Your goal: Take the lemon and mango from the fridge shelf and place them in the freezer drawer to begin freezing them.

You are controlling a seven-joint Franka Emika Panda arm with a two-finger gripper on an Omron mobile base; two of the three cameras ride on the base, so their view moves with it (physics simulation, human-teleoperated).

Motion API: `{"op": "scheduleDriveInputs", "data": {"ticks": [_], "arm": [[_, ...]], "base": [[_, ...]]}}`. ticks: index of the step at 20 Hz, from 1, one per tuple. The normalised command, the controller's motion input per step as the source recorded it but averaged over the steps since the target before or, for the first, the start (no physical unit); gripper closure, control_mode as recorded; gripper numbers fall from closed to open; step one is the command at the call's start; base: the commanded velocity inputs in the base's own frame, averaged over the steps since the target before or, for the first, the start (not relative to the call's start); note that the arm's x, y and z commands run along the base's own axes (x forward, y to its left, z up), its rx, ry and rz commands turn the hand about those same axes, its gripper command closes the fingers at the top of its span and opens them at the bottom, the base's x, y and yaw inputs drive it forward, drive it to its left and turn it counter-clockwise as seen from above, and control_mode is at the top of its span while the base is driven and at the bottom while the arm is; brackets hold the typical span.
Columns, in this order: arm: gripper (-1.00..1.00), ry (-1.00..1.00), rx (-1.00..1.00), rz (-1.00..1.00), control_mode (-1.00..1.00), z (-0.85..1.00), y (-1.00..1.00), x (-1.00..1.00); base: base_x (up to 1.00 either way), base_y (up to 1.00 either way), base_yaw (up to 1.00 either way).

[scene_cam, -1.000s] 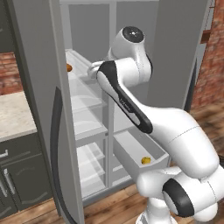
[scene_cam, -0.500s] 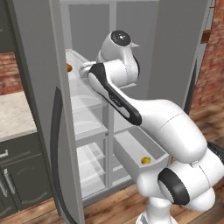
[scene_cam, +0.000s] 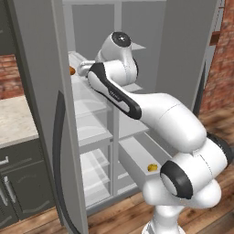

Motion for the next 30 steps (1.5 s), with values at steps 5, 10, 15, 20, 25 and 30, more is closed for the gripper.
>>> {"op": "scheduleDriveInputs", "data": {"ticks": [5,10,15,20,25,30], "arm": [[-1.0,0.0,0.0,0.0,-1.0,-0.1,0.26,0.41],[-1.0,0.0,0.0,0.0,-1.0,-0.09,0.08,0.39],[-1.0,0.0,-0.01,0.0,-1.0,-0.1,0.0,0.43],[-1.0,0.0,-0.01,0.0,-1.0,-0.08,0.02,0.35],[-1.0,0.0,0.0,0.0,-1.0,-0.06,0.14,0.28],[-1.0,0.0,-0.01,0.0,-1.0,-0.09,0.15,0.25]], "base": [[0.0,0.0,0.0],[0.0,0.0,0.0],[0.0,0.0,0.0],[0.0,0.0,0.0],[0.0,0.0,0.0],[0.0,0.0,0.0]]}}
